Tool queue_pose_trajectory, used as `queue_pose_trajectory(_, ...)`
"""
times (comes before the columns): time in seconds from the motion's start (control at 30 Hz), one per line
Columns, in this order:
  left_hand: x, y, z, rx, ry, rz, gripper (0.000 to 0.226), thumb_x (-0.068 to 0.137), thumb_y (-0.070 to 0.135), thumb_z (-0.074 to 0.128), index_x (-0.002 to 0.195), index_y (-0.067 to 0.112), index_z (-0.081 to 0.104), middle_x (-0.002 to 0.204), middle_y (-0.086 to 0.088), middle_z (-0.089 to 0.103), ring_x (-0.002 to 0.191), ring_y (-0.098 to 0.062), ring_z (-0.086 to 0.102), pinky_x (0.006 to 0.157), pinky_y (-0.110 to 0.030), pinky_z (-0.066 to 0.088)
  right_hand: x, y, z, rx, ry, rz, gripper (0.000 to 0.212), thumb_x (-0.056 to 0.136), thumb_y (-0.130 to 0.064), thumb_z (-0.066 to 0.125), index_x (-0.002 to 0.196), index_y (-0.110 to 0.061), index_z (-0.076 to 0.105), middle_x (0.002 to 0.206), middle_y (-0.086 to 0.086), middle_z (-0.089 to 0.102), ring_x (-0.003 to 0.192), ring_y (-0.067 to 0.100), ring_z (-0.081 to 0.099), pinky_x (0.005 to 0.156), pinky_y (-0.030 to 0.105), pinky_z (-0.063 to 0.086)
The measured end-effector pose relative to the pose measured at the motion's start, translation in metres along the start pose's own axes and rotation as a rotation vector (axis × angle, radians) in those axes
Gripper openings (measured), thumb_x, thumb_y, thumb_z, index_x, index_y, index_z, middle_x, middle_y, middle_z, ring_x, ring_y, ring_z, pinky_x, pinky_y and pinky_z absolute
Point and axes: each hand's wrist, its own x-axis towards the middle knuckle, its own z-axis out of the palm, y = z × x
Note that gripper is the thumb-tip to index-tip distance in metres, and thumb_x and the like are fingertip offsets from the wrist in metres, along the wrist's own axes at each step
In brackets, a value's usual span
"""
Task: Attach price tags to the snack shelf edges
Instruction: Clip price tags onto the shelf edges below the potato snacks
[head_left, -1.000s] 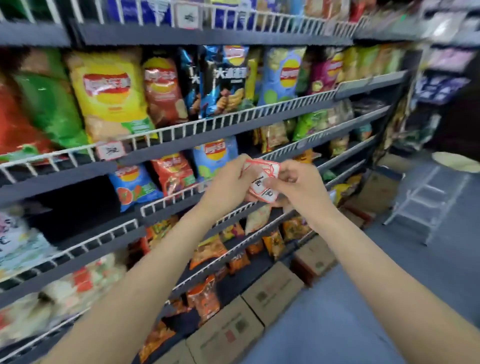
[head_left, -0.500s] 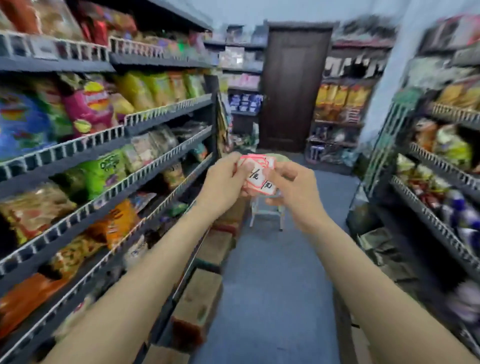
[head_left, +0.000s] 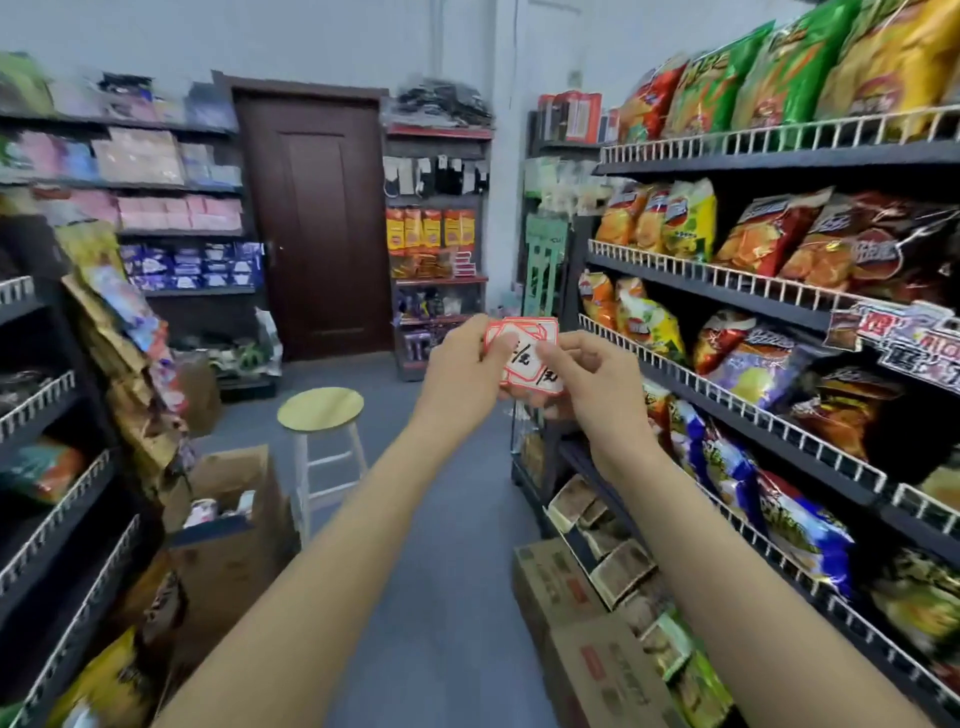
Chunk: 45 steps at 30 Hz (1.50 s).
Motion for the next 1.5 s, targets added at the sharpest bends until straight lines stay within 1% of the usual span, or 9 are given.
queue_pose_trajectory(0.33, 0.246, -0.073, 0.133, -0.226, -0.384, -0.048, 0.004, 0.094, 0.010, 0.051, 0.094, 0.013, 0.054, 0.097, -0.011, 0.063, 0.088, -0.019, 0.063, 0.061, -0.018, 0.057, 0.234, 0.084, -0.083, -0.077, 0.165, 0.012, 0.014, 0.088, -0.009, 0.061, 0.079, -0.019, 0.063, 0.066, 0.003, 0.060, 0.040, 0.011, 0.056, 0.043, 0.022, 0.046)
queue_pose_trajectory(0.43, 0.307, -0.093, 0.166, -0.334, -0.437, -0.086, 0.020, 0.092, 0.008, 0.054, 0.112, 0.009, 0.057, 0.100, -0.007, 0.065, 0.088, -0.017, 0.065, 0.066, -0.020, 0.058, 0.296, 0.100, -0.101, -0.130, 0.214, 0.034, 0.013, 0.087, -0.007, 0.063, 0.082, -0.019, 0.064, 0.071, 0.006, 0.062, 0.042, 0.011, 0.057, 0.042, 0.021, 0.048)
queue_pose_trajectory(0.57, 0.389, -0.108, 0.208, -0.411, -0.503, -0.047, 0.012, 0.091, 0.007, 0.056, 0.101, 0.012, 0.060, 0.104, -0.014, 0.066, 0.091, -0.022, 0.066, 0.071, -0.026, 0.059, 0.373, 0.114, -0.124, -0.211, 0.283, 0.002, 0.010, 0.087, -0.006, 0.062, 0.087, -0.016, 0.064, 0.071, 0.006, 0.063, 0.042, 0.014, 0.057, 0.046, 0.026, 0.049)
queue_pose_trajectory(0.7, 0.480, -0.113, 0.247, -0.393, -0.563, 0.035, 0.032, 0.094, 0.014, 0.053, 0.122, 0.000, 0.054, 0.119, -0.020, 0.059, 0.098, -0.027, 0.065, 0.072, -0.029, 0.060, 0.451, 0.123, -0.141, -0.295, 0.417, -0.089, 0.011, 0.087, -0.005, 0.063, 0.092, -0.014, 0.065, 0.074, 0.006, 0.063, 0.045, 0.010, 0.060, 0.050, 0.025, 0.054)
queue_pose_trajectory(0.9, 0.602, -0.117, 0.284, -0.443, -0.674, 0.132, 0.031, 0.095, 0.015, 0.051, 0.122, 0.000, 0.056, 0.115, -0.016, 0.065, 0.094, -0.025, 0.068, 0.076, -0.037, 0.059, 0.558, 0.128, -0.152, -0.327, 0.608, -0.127, 0.021, 0.084, -0.002, 0.065, 0.103, -0.010, 0.059, 0.082, 0.006, 0.062, 0.044, 0.008, 0.060, 0.047, 0.020, 0.053)
queue_pose_trajectory(1.0, 0.642, -0.123, 0.297, -0.481, -0.712, 0.216, 0.021, 0.094, 0.015, 0.052, 0.111, 0.006, 0.062, 0.104, -0.013, 0.070, 0.091, -0.023, 0.070, 0.081, -0.043, 0.057, 0.592, 0.130, -0.153, -0.334, 0.660, -0.139, 0.022, 0.082, -0.001, 0.066, 0.100, -0.013, 0.061, 0.079, 0.007, 0.066, 0.048, 0.008, 0.061, 0.052, 0.021, 0.054)
queue_pose_trajectory(1.2, 0.679, -0.136, 0.318, -0.663, -0.830, 0.225, 0.013, 0.091, 0.012, 0.057, 0.101, 0.014, 0.064, 0.090, -0.003, 0.070, 0.084, -0.014, 0.069, 0.067, -0.022, 0.058, 0.620, 0.138, -0.159, -0.373, 0.739, -0.134, 0.031, 0.077, -0.002, 0.071, 0.107, -0.008, 0.064, 0.084, 0.010, 0.071, 0.063, 0.015, 0.066, 0.064, 0.024, 0.058)
queue_pose_trajectory(1.37, 0.697, -0.142, 0.326, -0.645, -0.828, 0.308, 0.017, 0.086, 0.011, 0.064, 0.085, 0.028, 0.064, 0.083, 0.004, 0.073, 0.085, -0.020, 0.071, 0.081, -0.046, 0.057, 0.628, 0.133, -0.160, -0.494, 0.753, -0.060, 0.011, 0.085, -0.015, 0.066, 0.093, -0.023, 0.065, 0.086, -0.002, 0.070, 0.073, 0.011, 0.066, 0.062, 0.022, 0.055)
queue_pose_trajectory(1.5, 0.705, -0.145, 0.329, -0.658, -0.863, 0.381, 0.018, 0.085, 0.010, 0.064, 0.088, 0.028, 0.064, 0.086, 0.003, 0.073, 0.084, -0.013, 0.071, 0.079, -0.036, 0.058, 0.632, 0.128, -0.165, -0.542, 0.759, -0.046, 0.013, 0.087, -0.011, 0.063, 0.098, -0.014, 0.069, 0.088, 0.001, 0.069, 0.077, 0.015, 0.063, 0.068, 0.024, 0.058)
